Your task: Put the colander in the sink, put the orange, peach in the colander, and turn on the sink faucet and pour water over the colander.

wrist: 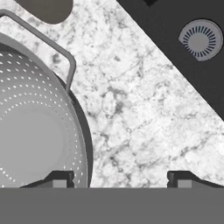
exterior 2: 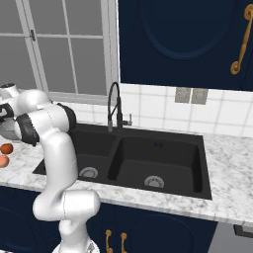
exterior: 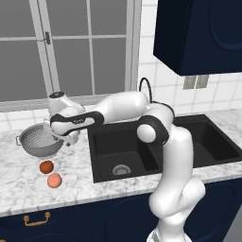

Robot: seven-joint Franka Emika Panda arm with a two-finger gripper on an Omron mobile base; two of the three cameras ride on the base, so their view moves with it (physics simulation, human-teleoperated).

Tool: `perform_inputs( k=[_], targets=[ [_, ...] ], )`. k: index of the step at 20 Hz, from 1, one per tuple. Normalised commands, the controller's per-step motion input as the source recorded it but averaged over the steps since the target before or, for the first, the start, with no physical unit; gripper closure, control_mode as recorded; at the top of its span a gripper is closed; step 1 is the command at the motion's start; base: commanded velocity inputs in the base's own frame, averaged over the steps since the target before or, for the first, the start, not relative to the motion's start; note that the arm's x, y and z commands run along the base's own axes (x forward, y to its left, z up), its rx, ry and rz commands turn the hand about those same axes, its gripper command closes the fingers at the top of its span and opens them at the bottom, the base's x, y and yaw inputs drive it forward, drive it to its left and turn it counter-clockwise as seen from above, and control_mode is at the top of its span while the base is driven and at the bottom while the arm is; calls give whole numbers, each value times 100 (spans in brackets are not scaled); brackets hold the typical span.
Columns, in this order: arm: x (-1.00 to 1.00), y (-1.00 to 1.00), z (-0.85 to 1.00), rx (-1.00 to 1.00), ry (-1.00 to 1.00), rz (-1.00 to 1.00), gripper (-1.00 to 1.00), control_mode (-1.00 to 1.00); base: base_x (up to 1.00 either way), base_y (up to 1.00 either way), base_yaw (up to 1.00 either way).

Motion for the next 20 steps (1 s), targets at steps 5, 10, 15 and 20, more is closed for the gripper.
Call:
perform_inputs(
  k=[5, 10, 15, 20],
  targets=[
    [2, 0, -27, 0, -11, 2, -100, -100, 0, 0, 0],
    [14, 0, -21, 0, -15, 7, -100, -100, 0, 0, 0],
    [14, 0, -13, 5, -9, 11, -100, -100, 0, 0, 0],
    [12, 1, -10, 14, -1, 10, -100, -100, 0, 0, 0]
  ],
)
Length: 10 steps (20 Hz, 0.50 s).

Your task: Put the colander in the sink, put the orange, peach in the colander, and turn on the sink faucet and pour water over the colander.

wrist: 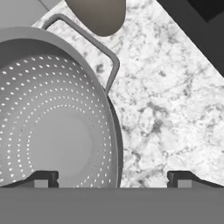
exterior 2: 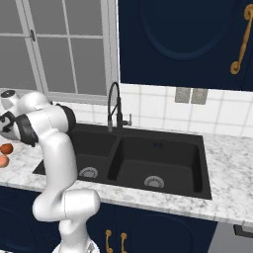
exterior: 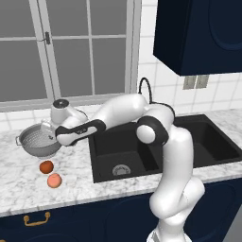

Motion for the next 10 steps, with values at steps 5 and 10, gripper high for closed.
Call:
perform_inputs(
  k=[5, 10],
  targets=[
    [18, 0, -25, 9, 4, 8, -100, -100, 0, 0, 0],
    [10, 4, -29, 1, 1, 4, 100, -100, 0, 0, 0]
  ],
)
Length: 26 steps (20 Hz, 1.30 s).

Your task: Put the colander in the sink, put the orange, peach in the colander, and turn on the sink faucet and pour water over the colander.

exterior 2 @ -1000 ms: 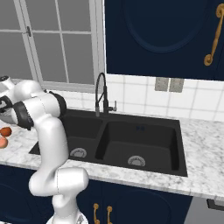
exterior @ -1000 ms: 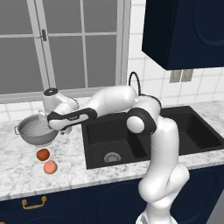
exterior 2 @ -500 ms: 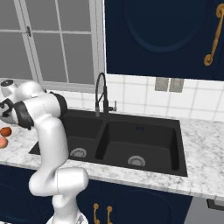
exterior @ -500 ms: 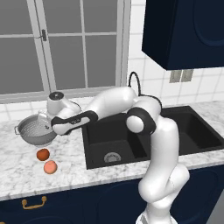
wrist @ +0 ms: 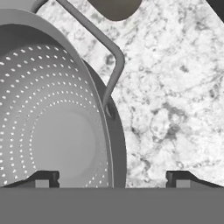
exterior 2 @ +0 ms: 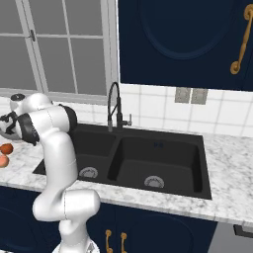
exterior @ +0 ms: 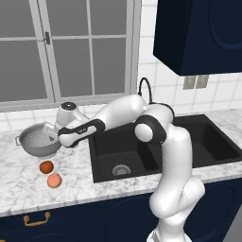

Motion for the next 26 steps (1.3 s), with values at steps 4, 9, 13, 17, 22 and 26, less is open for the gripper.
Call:
perform_inputs(
  k=[4, 9, 13, 17, 22, 26],
  targets=[
    [19, 15, -25, 0, 1, 0, 100, -100, 0, 0, 0],
    [17, 20, -32, 0, 11, 0, 100, -100, 0, 0, 0],
    [-3, 7, -26, 0, 11, 0, 100, -100, 0, 0, 0],
    [-15, 0, 10, 0, -1, -5, 100, -100, 0, 0, 0],
    [-53, 1, 54, 0, -7, -4, 100, -100, 0, 0, 0],
    [-79, -10, 51, 0, -2, -6, 100, -100, 0, 0, 0]
  ],
)
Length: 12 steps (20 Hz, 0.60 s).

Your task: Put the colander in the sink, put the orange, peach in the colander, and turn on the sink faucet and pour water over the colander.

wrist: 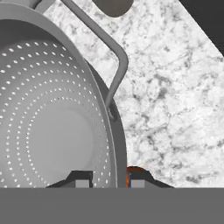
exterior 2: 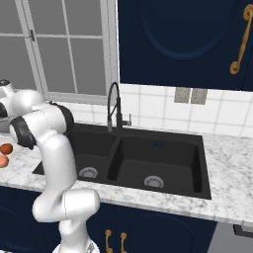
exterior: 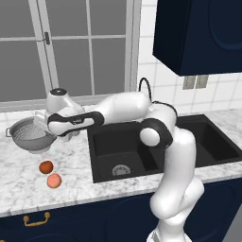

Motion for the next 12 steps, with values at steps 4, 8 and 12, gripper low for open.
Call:
perform_inputs(
  k=[4, 8, 12],
  targets=[
    [-77, -29, 45, 0, 0, -8, 100, -100, 0, 0, 0],
    [-63, -47, 43, 3, 8, -8, 100, -100, 0, 0, 0],
    [-55, -71, 27, 5, 27, -10, 100, -100, 0, 0, 0]
  ],
)
